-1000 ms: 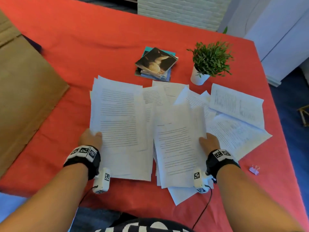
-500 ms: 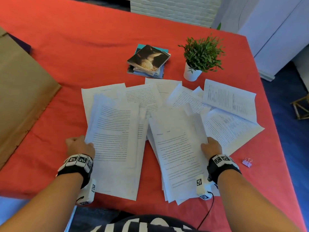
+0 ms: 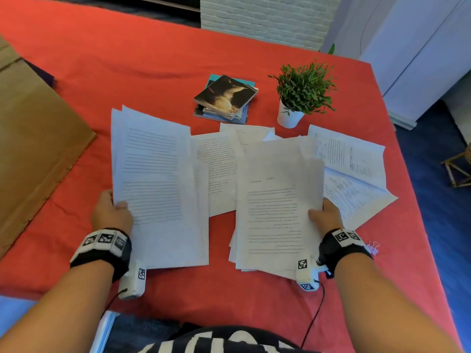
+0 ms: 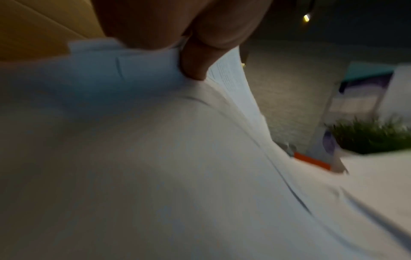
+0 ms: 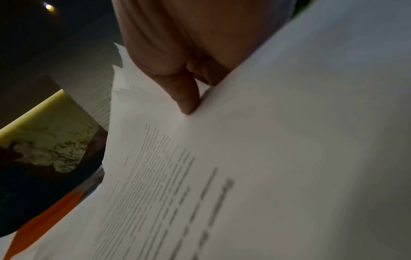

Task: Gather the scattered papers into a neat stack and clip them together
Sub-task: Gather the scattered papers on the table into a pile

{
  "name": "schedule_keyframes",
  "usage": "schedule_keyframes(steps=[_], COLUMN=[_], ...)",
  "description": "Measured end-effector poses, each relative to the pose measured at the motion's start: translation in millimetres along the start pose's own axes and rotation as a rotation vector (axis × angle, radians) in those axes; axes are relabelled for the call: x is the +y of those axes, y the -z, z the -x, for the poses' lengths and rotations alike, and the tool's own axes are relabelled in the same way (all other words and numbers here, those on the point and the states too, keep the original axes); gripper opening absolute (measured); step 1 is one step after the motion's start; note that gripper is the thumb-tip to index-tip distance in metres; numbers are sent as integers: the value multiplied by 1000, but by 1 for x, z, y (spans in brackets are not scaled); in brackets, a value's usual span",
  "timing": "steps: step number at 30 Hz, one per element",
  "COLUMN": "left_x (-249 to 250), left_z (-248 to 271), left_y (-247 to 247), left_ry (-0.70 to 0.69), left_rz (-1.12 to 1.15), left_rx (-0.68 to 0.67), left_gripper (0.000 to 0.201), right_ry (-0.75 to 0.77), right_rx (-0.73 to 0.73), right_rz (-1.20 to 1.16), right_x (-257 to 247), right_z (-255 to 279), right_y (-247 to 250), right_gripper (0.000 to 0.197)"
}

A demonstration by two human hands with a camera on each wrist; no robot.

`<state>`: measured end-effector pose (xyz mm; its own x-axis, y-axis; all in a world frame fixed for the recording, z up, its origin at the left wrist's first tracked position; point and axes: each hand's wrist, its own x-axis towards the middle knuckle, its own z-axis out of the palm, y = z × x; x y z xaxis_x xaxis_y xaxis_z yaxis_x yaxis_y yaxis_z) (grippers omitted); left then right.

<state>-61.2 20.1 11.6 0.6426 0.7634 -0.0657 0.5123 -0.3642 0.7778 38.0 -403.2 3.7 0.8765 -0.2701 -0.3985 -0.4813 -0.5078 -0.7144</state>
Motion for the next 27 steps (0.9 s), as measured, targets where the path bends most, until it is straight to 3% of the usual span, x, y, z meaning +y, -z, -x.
schedule_keyframes(steps=[3,7,9,16,19,23,27], left_x=[11,15,15,48,64,63,37], left_z=[-5,16,30,13,5,12,39], left_y=[-1,-36,-48,-18,-8,-27,-62], left_ry=[19,21,34,-206,-199,-80,-9], left_rz=[107,172,132,-11,109,200,45], left_rx=[-29,-278,-340,-110,-65,-203,-421], left_gripper=[32,30,29,27,30,31,32], right_ry=[-48,-53,-45,-53,-56,-41,-74], right_rx=[-73,-196,-209,54,138,37,-163], right_rz=[-24,-73,-52,-19,-97,-152,-157], right_x=[6,12,13,21,15,10,12], right_z=[-1,12,23,32,32,29,34], right_y=[-5,-37,-46,-22,-13,-29,-51], right_gripper=[28,44,47,41,38,38,32])
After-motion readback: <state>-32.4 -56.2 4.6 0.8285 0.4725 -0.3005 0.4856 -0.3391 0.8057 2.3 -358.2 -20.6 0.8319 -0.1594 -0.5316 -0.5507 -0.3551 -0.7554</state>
